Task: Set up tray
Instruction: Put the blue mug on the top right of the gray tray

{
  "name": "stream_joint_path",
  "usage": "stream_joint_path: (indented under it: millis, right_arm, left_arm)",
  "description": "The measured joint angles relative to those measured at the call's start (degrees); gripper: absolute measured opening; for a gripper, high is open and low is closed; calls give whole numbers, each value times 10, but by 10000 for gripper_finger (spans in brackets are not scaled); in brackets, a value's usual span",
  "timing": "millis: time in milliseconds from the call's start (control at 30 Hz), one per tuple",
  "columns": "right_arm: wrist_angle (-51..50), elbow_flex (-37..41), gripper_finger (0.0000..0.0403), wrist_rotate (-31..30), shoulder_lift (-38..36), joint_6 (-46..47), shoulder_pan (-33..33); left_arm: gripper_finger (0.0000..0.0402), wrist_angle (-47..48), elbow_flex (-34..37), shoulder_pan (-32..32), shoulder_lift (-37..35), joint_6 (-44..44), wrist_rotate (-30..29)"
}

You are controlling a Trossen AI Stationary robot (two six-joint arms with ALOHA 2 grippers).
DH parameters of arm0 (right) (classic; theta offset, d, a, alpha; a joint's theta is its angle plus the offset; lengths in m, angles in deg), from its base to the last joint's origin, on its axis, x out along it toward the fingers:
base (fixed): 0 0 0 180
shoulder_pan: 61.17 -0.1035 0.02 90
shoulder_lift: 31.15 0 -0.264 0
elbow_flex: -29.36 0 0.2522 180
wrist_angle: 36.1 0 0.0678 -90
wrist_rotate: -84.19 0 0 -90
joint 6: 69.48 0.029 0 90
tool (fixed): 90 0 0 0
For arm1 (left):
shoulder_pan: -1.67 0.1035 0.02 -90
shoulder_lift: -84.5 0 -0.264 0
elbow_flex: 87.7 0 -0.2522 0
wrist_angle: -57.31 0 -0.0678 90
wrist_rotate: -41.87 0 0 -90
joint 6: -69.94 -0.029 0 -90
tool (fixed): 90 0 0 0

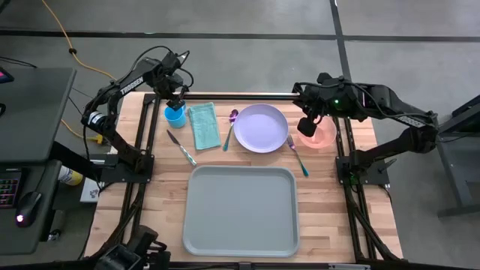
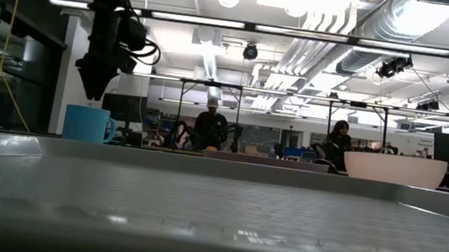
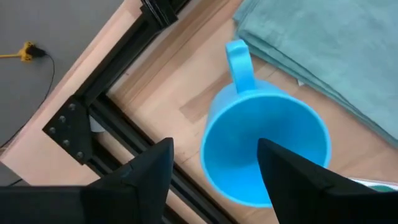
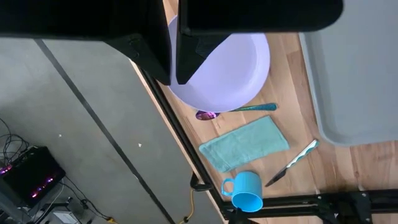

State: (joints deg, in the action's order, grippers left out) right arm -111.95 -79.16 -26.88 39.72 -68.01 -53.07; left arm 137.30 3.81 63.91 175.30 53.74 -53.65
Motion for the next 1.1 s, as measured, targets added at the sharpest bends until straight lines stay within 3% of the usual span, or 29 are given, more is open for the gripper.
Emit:
stream_joint_path:
  millis: [733,1100]
  right_arm:
    - [-2,0,0,3,0,2,0]
    - [-2,0,0,27,0,1,0]
  left_arm:
    - [260,5,0,0,60,-5,5]
    - [199,-20,0,0,60,-15,14]
